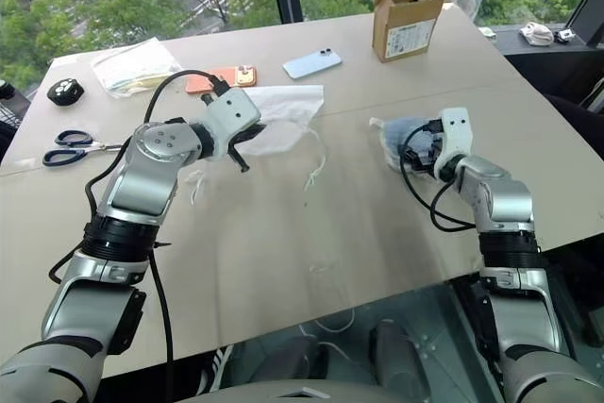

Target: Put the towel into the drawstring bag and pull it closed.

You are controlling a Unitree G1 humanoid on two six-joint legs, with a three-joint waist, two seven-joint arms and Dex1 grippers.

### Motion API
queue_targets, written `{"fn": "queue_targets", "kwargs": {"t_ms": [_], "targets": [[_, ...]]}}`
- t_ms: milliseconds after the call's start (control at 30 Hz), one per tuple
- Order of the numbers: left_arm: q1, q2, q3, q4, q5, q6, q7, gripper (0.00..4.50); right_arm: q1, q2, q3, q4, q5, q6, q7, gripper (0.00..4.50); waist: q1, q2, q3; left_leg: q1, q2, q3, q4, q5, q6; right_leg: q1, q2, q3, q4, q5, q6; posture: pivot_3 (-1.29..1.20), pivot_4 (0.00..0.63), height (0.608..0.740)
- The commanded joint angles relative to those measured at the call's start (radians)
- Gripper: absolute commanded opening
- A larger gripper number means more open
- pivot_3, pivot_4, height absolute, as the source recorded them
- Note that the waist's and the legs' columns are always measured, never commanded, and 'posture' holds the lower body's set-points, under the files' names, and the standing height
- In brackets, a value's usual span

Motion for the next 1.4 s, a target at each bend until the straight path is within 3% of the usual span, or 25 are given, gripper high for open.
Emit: {"fn": "queue_targets", "kwargs": {"t_ms": [33,167,200,267,400,500,600,833,1033,1133,1233,1400], "targets": [[-0.011,0.011,0.008,-0.012,-0.001,-0.012,0.018,0.1,0.016,-0.019,0.098,0.024,-0.058,0.02,0.032,4.5,0.001,-0.001,-0.001,0.0,0.0,0.0,0.0,0.0,0.0,0.0,0.0,0.0,0.0,0.0,0.0,0.0,0.15,0.74],[-0.018,0.008,0.003,-0.004,0.0,-0.015,0.024,0.1,0.002,-0.016,0.113,0.094,-0.089,0.035,0.024,4.5,0.0,-0.005,-0.003,0.0,0.0,0.0,0.001,0.0,0.0,0.001,0.0,0.0,0.0,0.0,0.0,0.0,0.15,0.74],[-0.022,0.004,0.005,-0.004,-0.008,-0.01,0.022,0.04,-0.001,-0.02,0.117,0.114,-0.103,0.027,0.02,4.25,0.0,-0.005,-0.004,0.0,0.0,0.0,0.001,0.0,0.0,0.001,0.0,0.0,0.0,0.0,0.0,0.0,0.15,0.74],[-0.036,-0.005,0.012,-0.001,-0.022,-0.001,0.021,0.0,-0.009,-0.017,0.096,0.152,-0.112,0.029,-0.005,3.69,0.001,-0.007,-0.005,0.0,0.0,0.0,0.001,0.0,0.0,0.001,0.0,0.0,0.0,0.0,0.0,0.0,0.15,0.74],[-0.049,-0.003,0.006,0.012,-0.024,-0.006,0.023,0.0,-0.03,-0.01,0.052,0.197,-0.104,0.034,-0.028,1.83,0.002,-0.008,-0.006,0.002,0.0,-0.001,0.001,0.0,0.0,0.004,0.0,-0.001,0.0,0.0,0.0,0.0,0.15,0.74],[-0.066,-0.01,0.003,0.03,-0.028,-0.019,0.026,0.0,-0.022,-0.006,0.041,0.19,-0.102,0.044,-0.034,1.16,0.004,-0.009,-0.007,0.003,0.0,-0.001,0.001,0.0,0.0,0.006,0.0,-0.001,0.0,0.0,0.0,0.0,0.15,0.74],[-0.088,-0.021,0.003,0.05,-0.035,-0.024,0.027,0.0,-0.008,0.003,0.021,0.162,-0.088,0.019,-0.033,0.22,0.005,-0.011,-0.008,0.003,0.0,-0.001,0.002,0.0,0.0,0.006,0.0,-0.002,0.0,0.001,0.001,0.0,0.15,0.74],[-0.129,-0.069,0.017,0.069,-0.085,0.046,0.031,0.0,-0.003,0.039,-0.022,-0.161,0.105,-0.072,0.168,0.11,-0.004,-0.008,-0.006,0.0,-0.001,-0.001,0.004,0.0,0.0,0.003,-0.001,-0.001,0.0,0.001,0.001,0.0,0.15,0.74],[-0.162,-0.086,0.014,0.077,-0.131,0.085,0.011,0.0,0.04,-0.067,0.118,-0.569,0.349,0.158,0.405,0.11,-0.001,-0.006,-0.005,-0.005,-0.001,-0.001,0.006,0.0,0.0,-0.002,-0.002,0.0,0.008,0.001,0.001,0.0,0.15,0.74],[-0.169,-0.078,-0.003,0.091,-0.133,0.069,-0.001,0.0,0.053,-0.152,0.244,-0.661,0.337,0.184,0.455,0.11,0.006,-0.006,-0.005,-0.005,-0.002,-0.001,0.006,0.0,0.0,-0.002,-0.003,-0.001,0.007,0.001,0.001,0.0,0.15,0.74],[-0.164,-0.069,-0.026,0.077,-0.138,0.051,-0.038,0.0,0.032,-0.168,0.346,-0.627,0.223,0.125,0.409,0.11,0.008,-0.006,-0.005,-0.005,-0.004,-0.002,0.003,0.0,0.0,-0.002,-0.004,-0.002,0.0,0.001,0.002,0.0,0.15,0.74],[-0.132,-0.064,-0.037,0.01,-0.188,0.046,-0.124,0.0,-0.015,-0.078,0.337,-0.537,0.137,0.044,0.3,0.11,0.007,-0.007,-0.005,-0.005,-0.004,-0.002,0.004,0.0,0.0,-0.002,-0.005,-0.003,0.001,0.001,0.002,0.0,0.15,0.74]]}}
